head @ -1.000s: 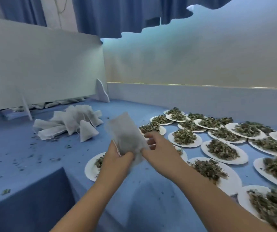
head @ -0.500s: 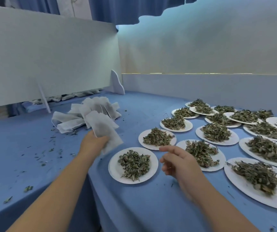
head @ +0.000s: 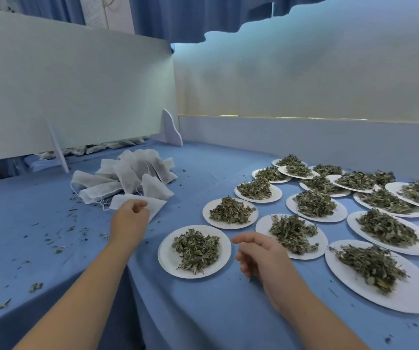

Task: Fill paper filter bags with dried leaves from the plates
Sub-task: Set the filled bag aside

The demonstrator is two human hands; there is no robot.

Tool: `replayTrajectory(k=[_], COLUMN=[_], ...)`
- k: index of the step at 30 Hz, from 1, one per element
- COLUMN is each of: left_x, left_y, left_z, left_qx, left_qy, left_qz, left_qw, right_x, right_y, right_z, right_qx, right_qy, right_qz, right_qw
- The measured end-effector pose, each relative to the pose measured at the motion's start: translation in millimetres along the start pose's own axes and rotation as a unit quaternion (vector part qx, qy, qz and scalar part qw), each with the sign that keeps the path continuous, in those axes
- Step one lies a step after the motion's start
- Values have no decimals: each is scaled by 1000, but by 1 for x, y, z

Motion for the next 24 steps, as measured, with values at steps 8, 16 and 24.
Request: replayTrajectory(k=[8,16,24], left_x=[-108,-269,-396], left_y=[91,176,235], left_z=[32,110,175], left_qx=[-91,-176,-181], left_qy=[-125,-345,-484], left_qz=[96,184,228], left_qw=[983,904,825], right_x=[-43,-128,-231], right_y=[-40,-103,-136], right_z=[-15,-108,-224], right_qx=[39,-3,-38], right_qy=[34,38,150], right_qz=[-10,-69,-80], right_qw=[999,997,985])
Point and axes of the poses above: each hand's wrist, its own x-axis towards the middle knuckle, its own z-axis out of the palm, y = z × x, the point moved 2 cm from there along x, towards the middle knuckle, and after that the axes turned 4 degrees about -z, right-handed, at the moved point
